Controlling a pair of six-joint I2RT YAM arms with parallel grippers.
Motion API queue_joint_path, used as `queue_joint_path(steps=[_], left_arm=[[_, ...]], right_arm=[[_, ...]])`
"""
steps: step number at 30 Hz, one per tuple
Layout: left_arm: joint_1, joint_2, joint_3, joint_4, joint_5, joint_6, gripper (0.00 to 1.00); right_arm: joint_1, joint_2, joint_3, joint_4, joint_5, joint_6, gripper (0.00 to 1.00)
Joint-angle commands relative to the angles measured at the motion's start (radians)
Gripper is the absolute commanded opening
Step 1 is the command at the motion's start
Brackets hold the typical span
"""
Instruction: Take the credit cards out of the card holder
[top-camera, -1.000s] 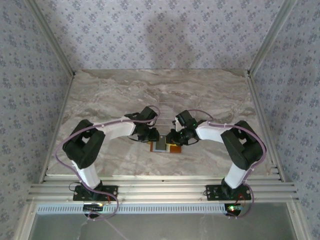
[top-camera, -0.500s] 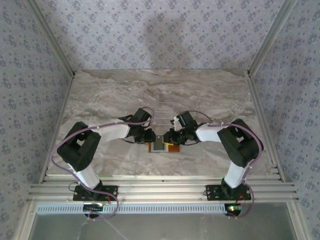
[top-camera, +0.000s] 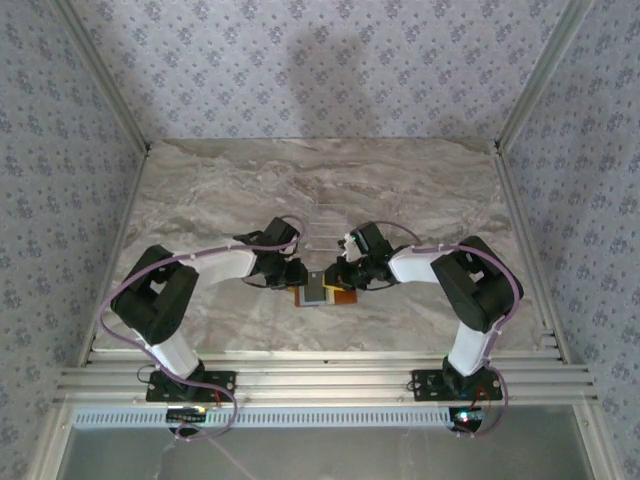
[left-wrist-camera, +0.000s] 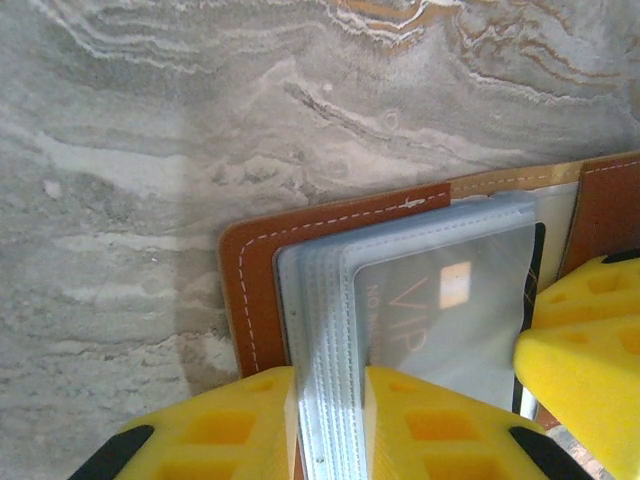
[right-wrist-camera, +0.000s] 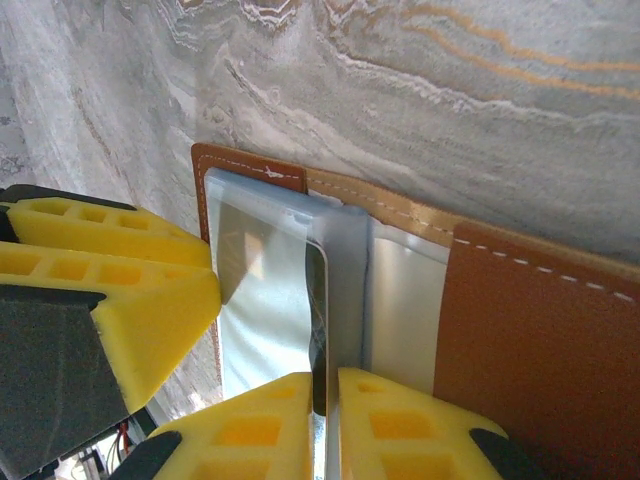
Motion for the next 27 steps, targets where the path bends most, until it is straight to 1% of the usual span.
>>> queue_joint_path(steps=[1,16,27], left_arm=[[-0.002,0.051,0.02,-0.066,-0.003,0.028,0.23],[-0.003,0.07,0.034,-0.085,-0.005,0.032,0.23],[-0.009,0.08,0.037,-0.085,0.003,0.035,0.23]], right_arm=[[0.001,0.001,0.0,0.043,-0.032,0.029,0.15],[-0.001,-0.037,-0.011,0.103,-0.06,0.07,0.13],[0.007,0.022,-0.015,0.178,-0.102,0.095,0.13]])
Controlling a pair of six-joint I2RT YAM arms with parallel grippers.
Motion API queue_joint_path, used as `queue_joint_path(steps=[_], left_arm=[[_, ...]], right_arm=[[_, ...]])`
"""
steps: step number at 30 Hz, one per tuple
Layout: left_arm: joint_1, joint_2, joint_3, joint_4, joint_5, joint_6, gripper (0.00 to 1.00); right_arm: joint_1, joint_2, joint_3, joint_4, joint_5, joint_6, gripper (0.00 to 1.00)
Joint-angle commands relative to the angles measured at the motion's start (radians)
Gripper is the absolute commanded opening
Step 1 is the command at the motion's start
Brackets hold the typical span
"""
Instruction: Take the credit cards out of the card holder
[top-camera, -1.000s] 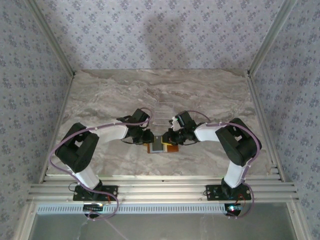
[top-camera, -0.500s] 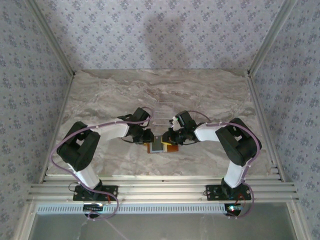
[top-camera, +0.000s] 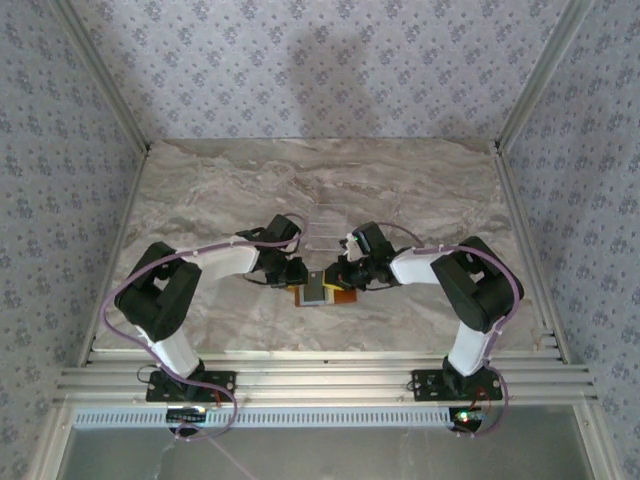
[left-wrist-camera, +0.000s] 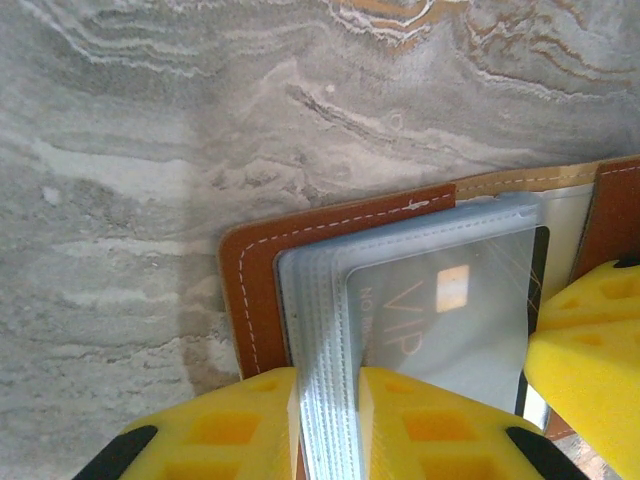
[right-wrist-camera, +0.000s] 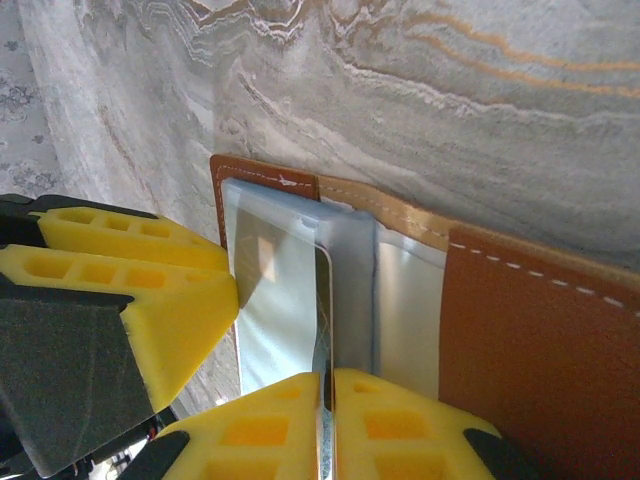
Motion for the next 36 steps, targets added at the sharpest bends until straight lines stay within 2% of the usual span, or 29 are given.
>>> queue_joint_path(steps=[1,11,17,25,36], left_arm=[[-0.013,0.055,-0.002,-0.029,-0.001,0.018,0.23],[-0.016,0.051,-0.002,-0.035,-0.007,0.016,0.23],[-0.018,0.041,0.0,-0.049,-0.023,0.019,0.25],[-0.016,0.035,-0.001,-0.054,-0.029,0.022,0.25],[-0.018,0.04,0.006,-0.067,-0.039,0.03,0.23]], right_arm=[[0.013,0.027,0.01,0.104,-0.077,0.022,0.13],[0.018,0.004,0.006,0.094,-0.068,0.017,0.11],[0.021,-0.031,0.045,-0.108,0.04,-0.061,0.06],[0.023,-0.043,0.061,-0.199,0.1,-0.097,0.0],[0.028,-0.086,0.081,-0.306,0.184,-0.132,0.0]])
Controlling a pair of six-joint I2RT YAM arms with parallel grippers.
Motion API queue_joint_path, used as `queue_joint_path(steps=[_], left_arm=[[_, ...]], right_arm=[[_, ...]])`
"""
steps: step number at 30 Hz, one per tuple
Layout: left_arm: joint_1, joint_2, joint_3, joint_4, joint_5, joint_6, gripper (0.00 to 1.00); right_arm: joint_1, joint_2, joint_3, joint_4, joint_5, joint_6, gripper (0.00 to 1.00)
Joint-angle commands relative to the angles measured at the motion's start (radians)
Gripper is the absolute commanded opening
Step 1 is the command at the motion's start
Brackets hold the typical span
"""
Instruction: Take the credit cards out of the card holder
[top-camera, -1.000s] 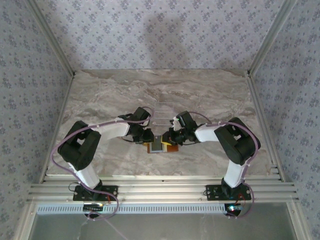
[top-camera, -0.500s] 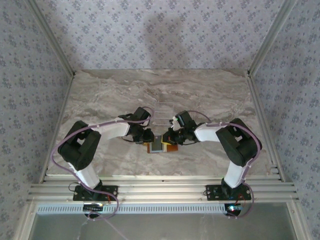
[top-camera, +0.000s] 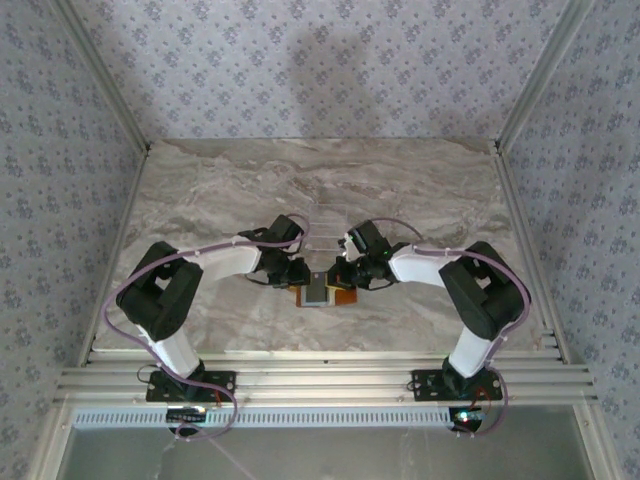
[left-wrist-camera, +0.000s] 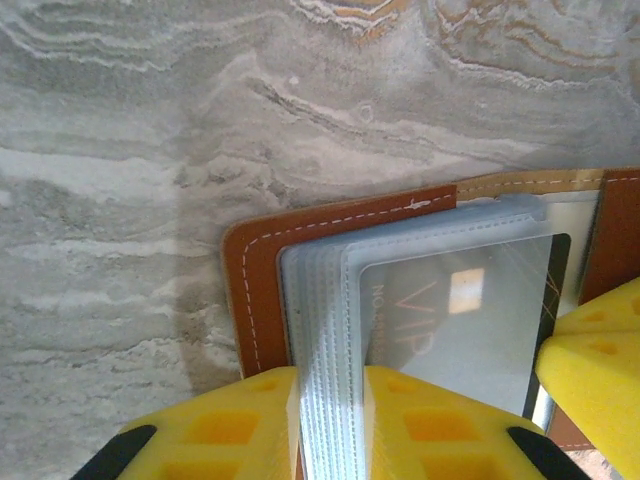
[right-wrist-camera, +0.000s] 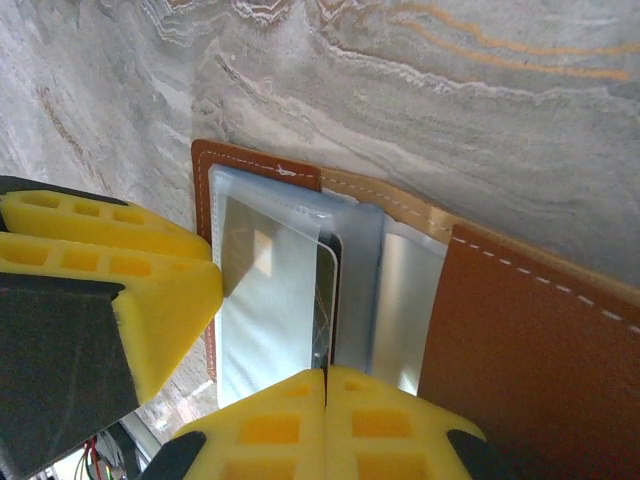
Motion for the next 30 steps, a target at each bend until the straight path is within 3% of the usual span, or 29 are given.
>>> queue_joint_path(steps=[1,12,22,30], left_arm=[[-0.005,0.036,-0.003,-0.063,-0.036,0.019,0.23],[-0.007,0.035,0.001,-0.072,-0.041,0.022,0.23],[-0.009,0.056,0.005,-0.072,-0.041,0.024,0.22],[-0.013,0.065,0.01,-0.081,-0.044,0.027,0.21]], right_arm=[[-0.001,-0.023,0.019,-0.081,0.056,-0.028,0.0],[0.002,-0.027,0.028,-0.104,0.073,-0.036,0.03],[-0.011,-0.03,-0.007,0.001,-0.006,0.026,0.27],[-0.022,0.024,-0.02,0.07,-0.077,0.058,0.3]])
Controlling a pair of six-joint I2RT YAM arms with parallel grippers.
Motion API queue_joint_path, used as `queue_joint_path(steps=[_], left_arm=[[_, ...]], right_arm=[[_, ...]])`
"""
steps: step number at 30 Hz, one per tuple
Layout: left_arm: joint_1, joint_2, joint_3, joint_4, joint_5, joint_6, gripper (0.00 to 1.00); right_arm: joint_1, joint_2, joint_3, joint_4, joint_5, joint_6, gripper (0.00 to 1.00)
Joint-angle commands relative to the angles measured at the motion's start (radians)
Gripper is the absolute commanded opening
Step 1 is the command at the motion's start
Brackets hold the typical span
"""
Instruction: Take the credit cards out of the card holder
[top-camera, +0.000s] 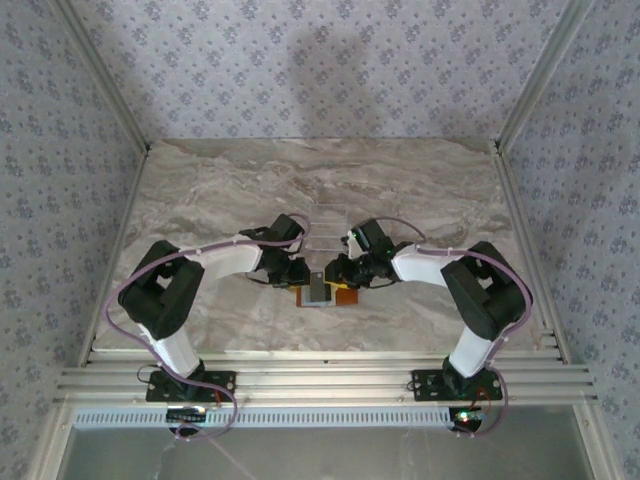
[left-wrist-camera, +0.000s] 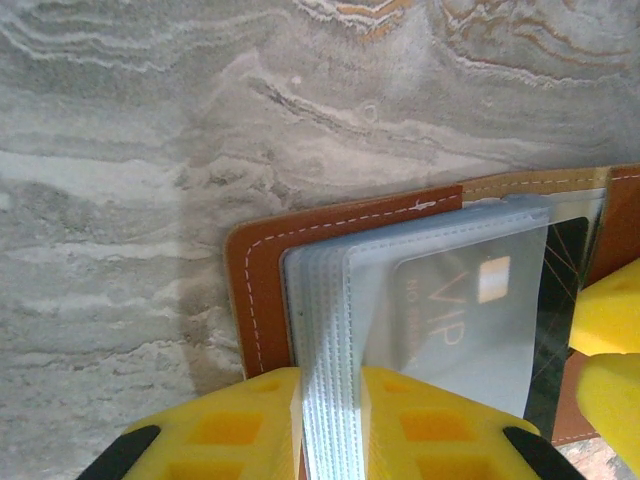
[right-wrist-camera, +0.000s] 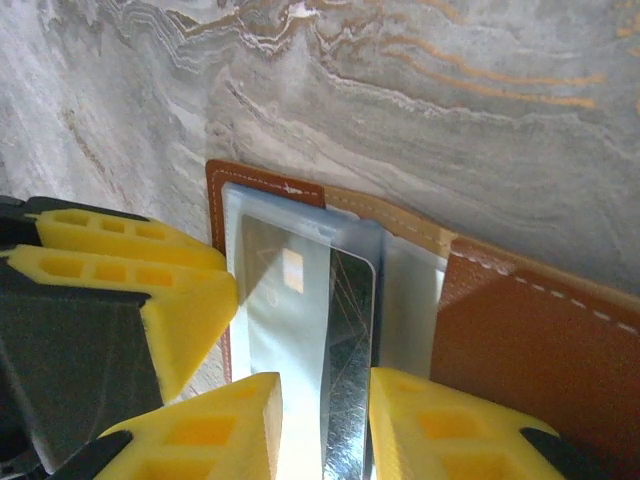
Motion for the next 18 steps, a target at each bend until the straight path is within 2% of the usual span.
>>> queue_joint_path(steps=[1,6,18], left_arm=[[-0.013,0.052,-0.007,-0.064,-0.043,0.019,0.21],[-0.014,0.054,-0.004,-0.068,-0.046,0.021,0.21],[-0.016,0.062,0.004,-0.078,-0.056,0.025,0.21]], right_arm=[[-0.002,0.026,-0.009,0.021,-0.036,0.019,0.3],[0.004,0.036,0.024,-0.098,0.042,-0.027,0.28],[0.012,0.071,0.025,-0.019,-0.028,-0.005,0.19]])
